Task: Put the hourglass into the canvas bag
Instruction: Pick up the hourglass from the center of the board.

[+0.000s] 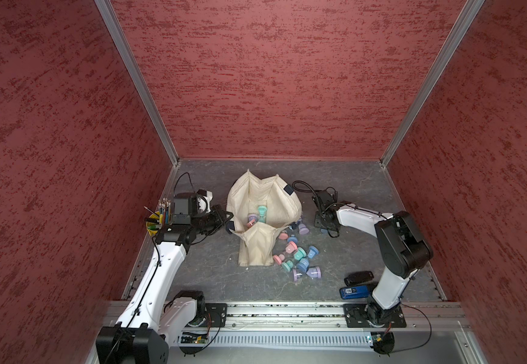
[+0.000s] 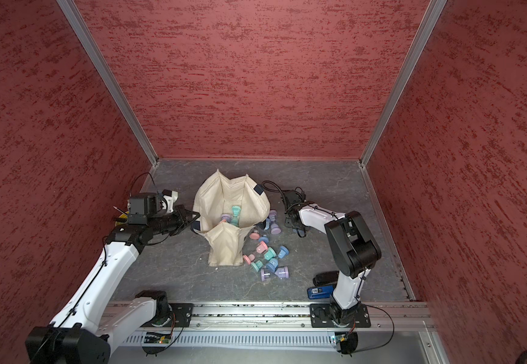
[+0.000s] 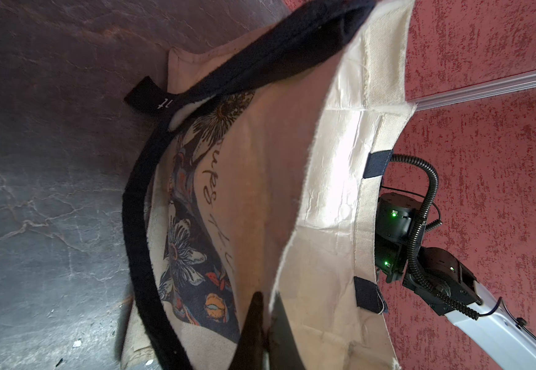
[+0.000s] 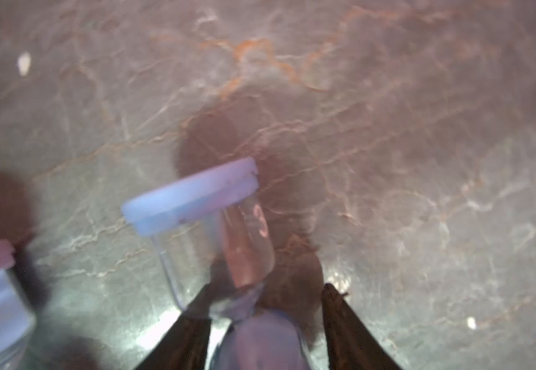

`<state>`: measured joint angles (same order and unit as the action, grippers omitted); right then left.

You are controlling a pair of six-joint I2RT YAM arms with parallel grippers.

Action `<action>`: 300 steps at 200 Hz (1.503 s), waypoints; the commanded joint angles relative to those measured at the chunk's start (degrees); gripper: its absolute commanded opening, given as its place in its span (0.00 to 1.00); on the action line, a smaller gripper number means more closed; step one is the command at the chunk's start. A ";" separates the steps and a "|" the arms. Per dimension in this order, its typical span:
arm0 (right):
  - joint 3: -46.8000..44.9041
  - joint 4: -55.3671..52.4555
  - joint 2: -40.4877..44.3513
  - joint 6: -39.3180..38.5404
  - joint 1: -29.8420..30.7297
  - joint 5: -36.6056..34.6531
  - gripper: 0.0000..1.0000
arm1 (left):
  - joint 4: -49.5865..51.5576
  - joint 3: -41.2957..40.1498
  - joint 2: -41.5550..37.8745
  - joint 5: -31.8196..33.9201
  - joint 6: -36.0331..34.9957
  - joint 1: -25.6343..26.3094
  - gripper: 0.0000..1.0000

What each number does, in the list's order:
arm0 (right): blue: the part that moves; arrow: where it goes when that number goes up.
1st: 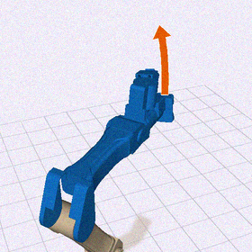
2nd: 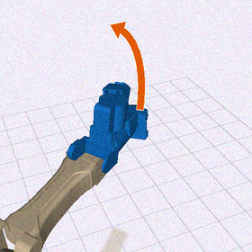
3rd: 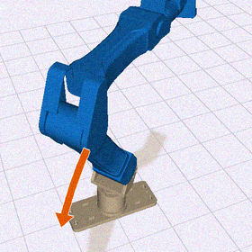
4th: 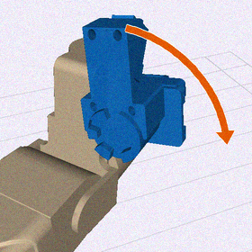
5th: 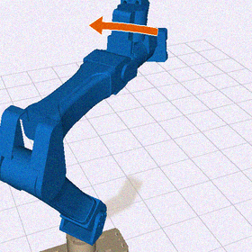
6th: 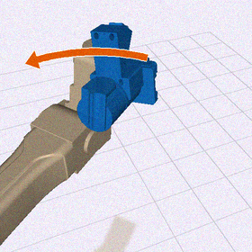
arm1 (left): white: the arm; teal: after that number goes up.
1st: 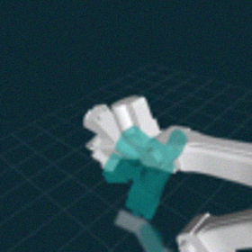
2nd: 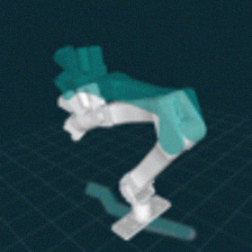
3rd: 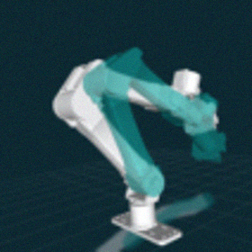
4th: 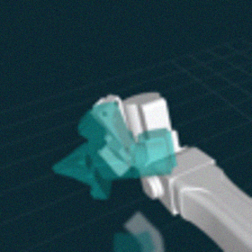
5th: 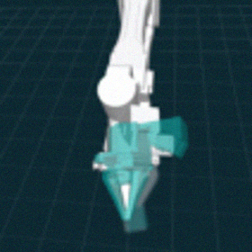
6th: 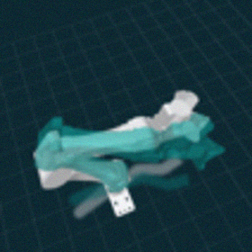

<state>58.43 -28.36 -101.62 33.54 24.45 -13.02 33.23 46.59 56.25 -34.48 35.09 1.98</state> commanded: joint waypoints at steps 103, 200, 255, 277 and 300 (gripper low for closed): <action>-6.69 2.81 8.09 7.14 -0.65 3.67 0.09 | -0.81 -1.21 -0.99 -0.07 -0.10 -0.22 0.30; -7.51 2.07 27.84 11.85 -0.21 7.87 0.02 | -0.02 0.52 -0.53 1.01 0.14 -0.27 0.50; 1.93 -3.77 30.79 13.23 5.50 4.18 0.00 | 0.38 1.01 0.53 1.16 1.11 0.01 0.38; 6.77 -5.29 30.11 13.63 9.48 1.89 0.00 | 0.43 1.05 0.53 1.02 1.22 0.20 0.35; 11.57 -6.21 28.07 13.87 13.61 -0.08 0.00 | 0.43 1.18 0.87 1.08 1.22 0.39 0.29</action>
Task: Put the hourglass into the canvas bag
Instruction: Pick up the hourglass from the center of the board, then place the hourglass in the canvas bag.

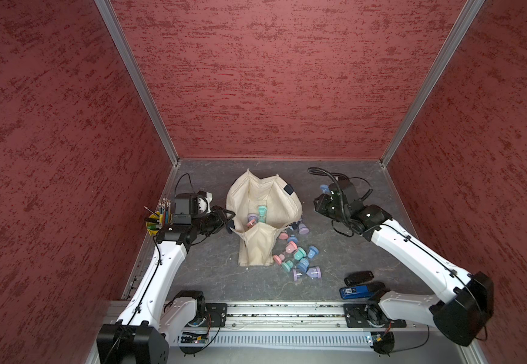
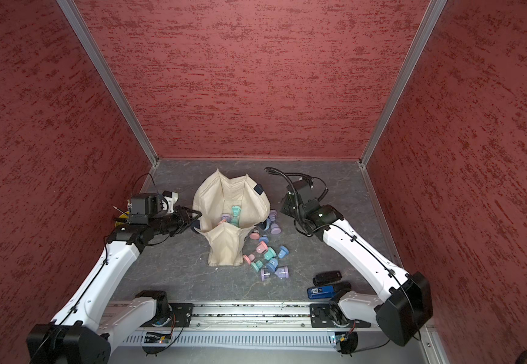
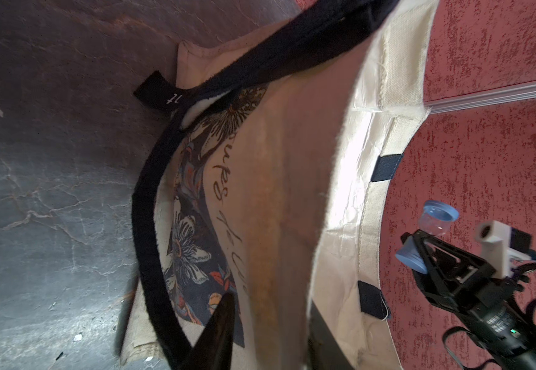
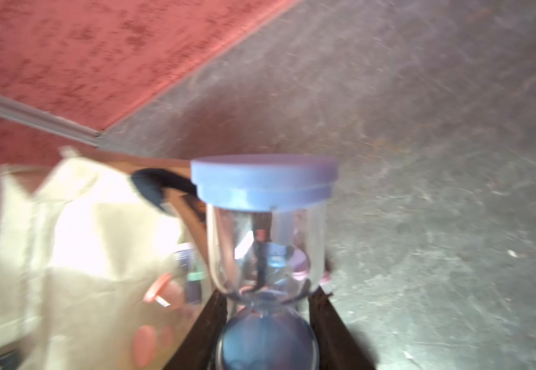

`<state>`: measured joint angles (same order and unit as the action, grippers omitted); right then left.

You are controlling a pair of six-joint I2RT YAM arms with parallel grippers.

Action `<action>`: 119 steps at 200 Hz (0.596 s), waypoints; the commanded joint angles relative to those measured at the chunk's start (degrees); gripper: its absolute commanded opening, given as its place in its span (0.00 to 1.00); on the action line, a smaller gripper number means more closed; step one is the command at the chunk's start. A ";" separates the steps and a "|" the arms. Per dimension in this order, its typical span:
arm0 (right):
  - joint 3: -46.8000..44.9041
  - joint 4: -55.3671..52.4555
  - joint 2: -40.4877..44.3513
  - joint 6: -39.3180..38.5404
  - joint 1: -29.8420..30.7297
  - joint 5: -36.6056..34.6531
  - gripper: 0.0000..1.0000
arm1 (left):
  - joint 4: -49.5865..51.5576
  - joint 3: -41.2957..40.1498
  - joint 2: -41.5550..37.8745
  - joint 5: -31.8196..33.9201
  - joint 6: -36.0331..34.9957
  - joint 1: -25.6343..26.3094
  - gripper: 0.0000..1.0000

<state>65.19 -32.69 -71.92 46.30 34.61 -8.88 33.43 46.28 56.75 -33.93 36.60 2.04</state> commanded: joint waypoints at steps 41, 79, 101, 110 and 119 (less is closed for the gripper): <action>13.02 -3.81 -6.80 0.81 10.18 -8.34 0.00 | 0.19 1.63 0.12 0.53 -0.21 0.57 0.17; 20.10 -4.40 -12.58 0.03 15.03 -10.01 0.00 | 0.07 1.45 0.16 0.75 -0.29 0.68 0.08; 23.87 -4.27 -15.86 -0.71 16.98 -10.10 0.00 | 0.06 1.19 0.14 0.80 -0.34 0.81 0.02; 25.18 -4.21 -17.02 -0.90 17.56 -10.10 0.00 | 0.06 1.24 0.16 0.77 -0.46 0.86 0.00; 26.37 -4.10 -18.07 -1.04 18.00 -10.01 0.00 | 0.06 1.26 0.03 0.76 -0.65 0.90 0.00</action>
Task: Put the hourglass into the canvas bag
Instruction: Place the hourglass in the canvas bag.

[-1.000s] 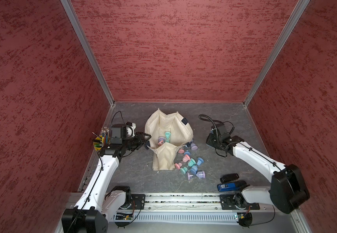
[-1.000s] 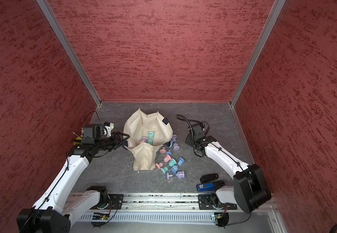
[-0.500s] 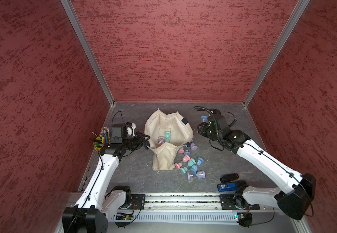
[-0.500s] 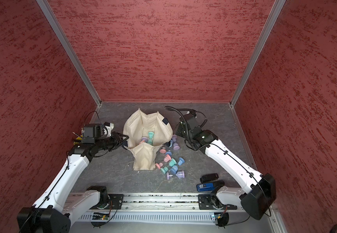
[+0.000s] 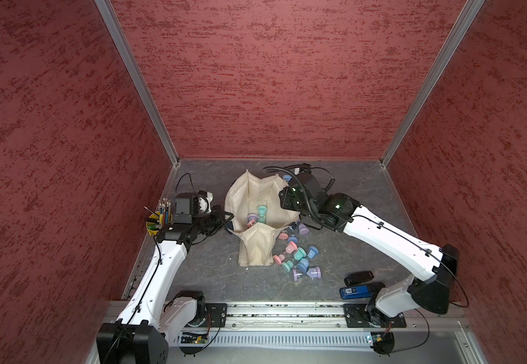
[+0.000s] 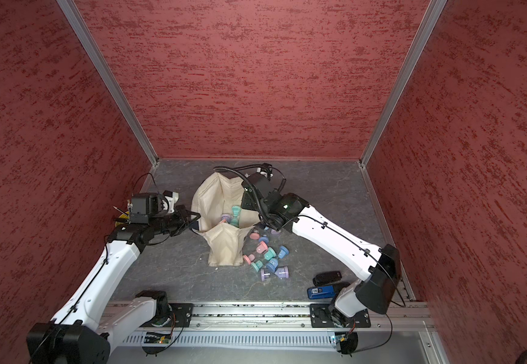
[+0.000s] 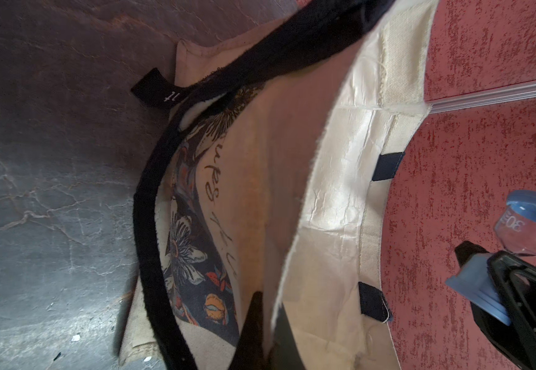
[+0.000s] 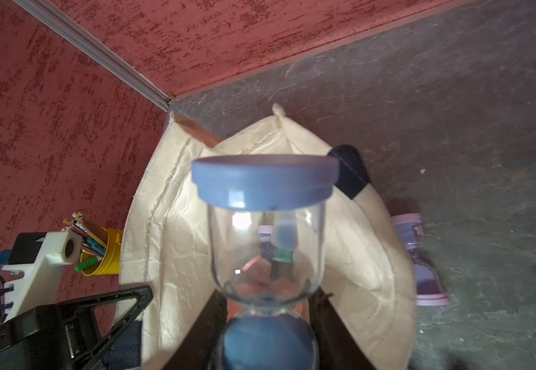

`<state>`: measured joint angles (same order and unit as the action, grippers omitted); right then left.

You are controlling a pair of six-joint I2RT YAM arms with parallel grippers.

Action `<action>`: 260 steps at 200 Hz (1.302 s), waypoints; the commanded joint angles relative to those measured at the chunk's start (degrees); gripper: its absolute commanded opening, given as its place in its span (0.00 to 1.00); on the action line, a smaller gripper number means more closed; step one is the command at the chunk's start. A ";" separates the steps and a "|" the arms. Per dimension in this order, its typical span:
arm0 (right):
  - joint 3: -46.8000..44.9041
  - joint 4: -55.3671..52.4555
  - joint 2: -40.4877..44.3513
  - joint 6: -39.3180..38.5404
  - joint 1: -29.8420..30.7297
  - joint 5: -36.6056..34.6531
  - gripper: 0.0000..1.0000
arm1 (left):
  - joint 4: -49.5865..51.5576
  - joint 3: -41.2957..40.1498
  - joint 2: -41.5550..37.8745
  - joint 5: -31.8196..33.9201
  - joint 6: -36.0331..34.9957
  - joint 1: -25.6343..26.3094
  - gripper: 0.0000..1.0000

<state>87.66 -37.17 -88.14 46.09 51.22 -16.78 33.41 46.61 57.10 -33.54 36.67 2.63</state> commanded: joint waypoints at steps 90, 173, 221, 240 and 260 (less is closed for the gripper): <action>9.48 1.66 -11.56 -1.49 2.57 2.47 0.00 | 0.42 0.69 -1.01 0.22 -1.47 0.50 0.00; 9.90 0.62 -16.10 -2.38 3.05 7.97 0.00 | 0.18 0.81 -0.85 0.32 -1.49 0.77 0.00; 10.45 0.30 -17.90 -2.23 3.53 8.21 0.00 | 0.50 0.97 -1.11 0.49 -1.57 1.14 0.00; 10.44 0.50 -18.02 -2.13 3.53 8.45 0.00 | 0.61 1.03 -1.18 0.53 -1.68 1.15 0.00; 10.47 0.30 -18.36 -1.97 3.53 8.69 0.00 | 0.61 1.12 -1.16 0.58 -1.62 1.31 0.00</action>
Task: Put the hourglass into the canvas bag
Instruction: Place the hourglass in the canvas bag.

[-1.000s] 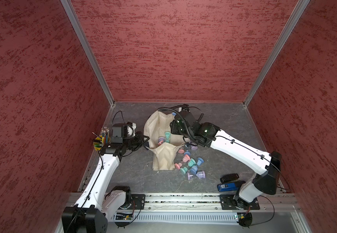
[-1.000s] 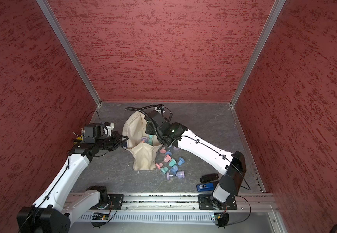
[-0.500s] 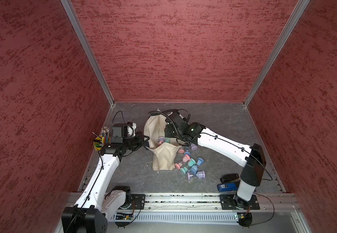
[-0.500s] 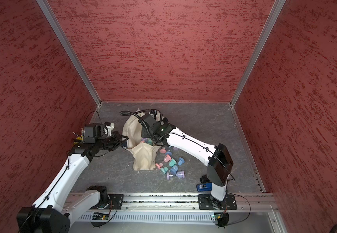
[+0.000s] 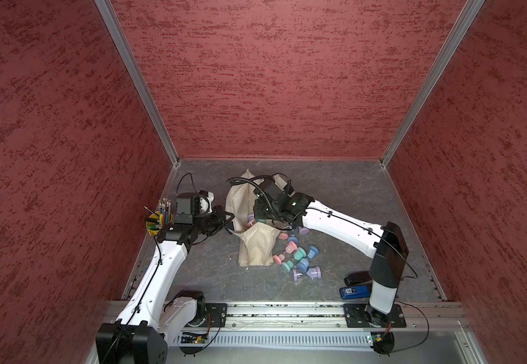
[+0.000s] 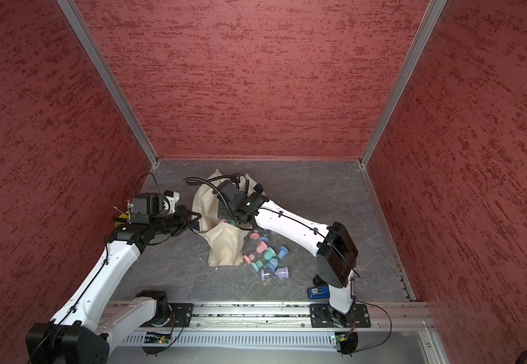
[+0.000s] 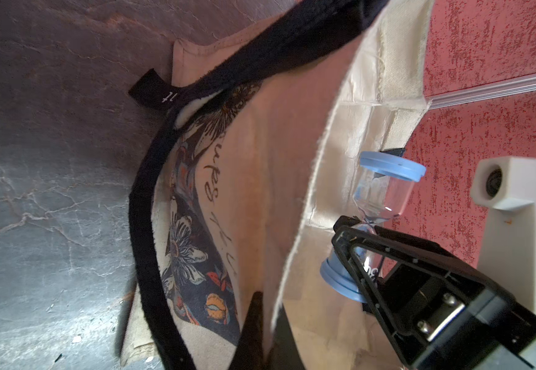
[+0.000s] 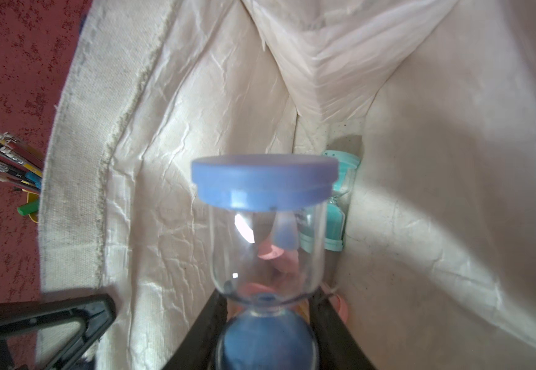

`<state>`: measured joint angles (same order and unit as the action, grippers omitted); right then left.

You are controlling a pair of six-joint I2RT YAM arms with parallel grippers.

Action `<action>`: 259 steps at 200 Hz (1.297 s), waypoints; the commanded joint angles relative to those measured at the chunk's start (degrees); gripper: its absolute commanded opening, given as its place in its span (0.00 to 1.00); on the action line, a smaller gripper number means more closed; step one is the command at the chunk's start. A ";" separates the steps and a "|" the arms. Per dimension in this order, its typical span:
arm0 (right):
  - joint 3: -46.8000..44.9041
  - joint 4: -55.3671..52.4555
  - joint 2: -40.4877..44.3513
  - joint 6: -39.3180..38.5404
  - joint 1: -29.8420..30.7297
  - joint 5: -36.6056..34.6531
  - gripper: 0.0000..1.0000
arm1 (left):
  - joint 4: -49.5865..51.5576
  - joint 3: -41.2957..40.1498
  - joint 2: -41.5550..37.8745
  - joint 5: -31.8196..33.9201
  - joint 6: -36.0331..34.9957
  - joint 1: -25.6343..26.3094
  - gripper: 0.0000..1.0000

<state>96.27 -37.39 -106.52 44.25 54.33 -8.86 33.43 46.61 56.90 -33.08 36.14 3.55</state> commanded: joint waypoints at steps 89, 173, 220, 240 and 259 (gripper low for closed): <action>3.99 -0.03 -3.10 -0.04 0.34 1.80 0.00 | 0.63 1.55 -0.57 0.12 -1.25 0.74 0.00; 12.05 -7.90 -8.03 -0.74 -1.45 2.90 0.00 | 1.07 2.65 -0.47 0.28 -1.40 1.08 0.00; 11.16 -7.13 -8.95 0.12 -1.47 3.76 0.00 | 1.15 2.79 -0.34 0.50 -1.37 1.28 0.00; 10.14 -6.63 -8.81 0.39 -1.42 3.95 0.00 | 1.29 2.78 -0.33 0.71 -1.47 1.30 0.00; 8.91 -5.83 -8.70 0.65 -1.46 4.34 0.00 | 1.21 2.72 -0.38 0.82 -1.46 1.35 0.00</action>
<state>106.67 -44.38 -115.31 44.12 53.04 -5.58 34.33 47.70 56.90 -32.45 35.51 4.58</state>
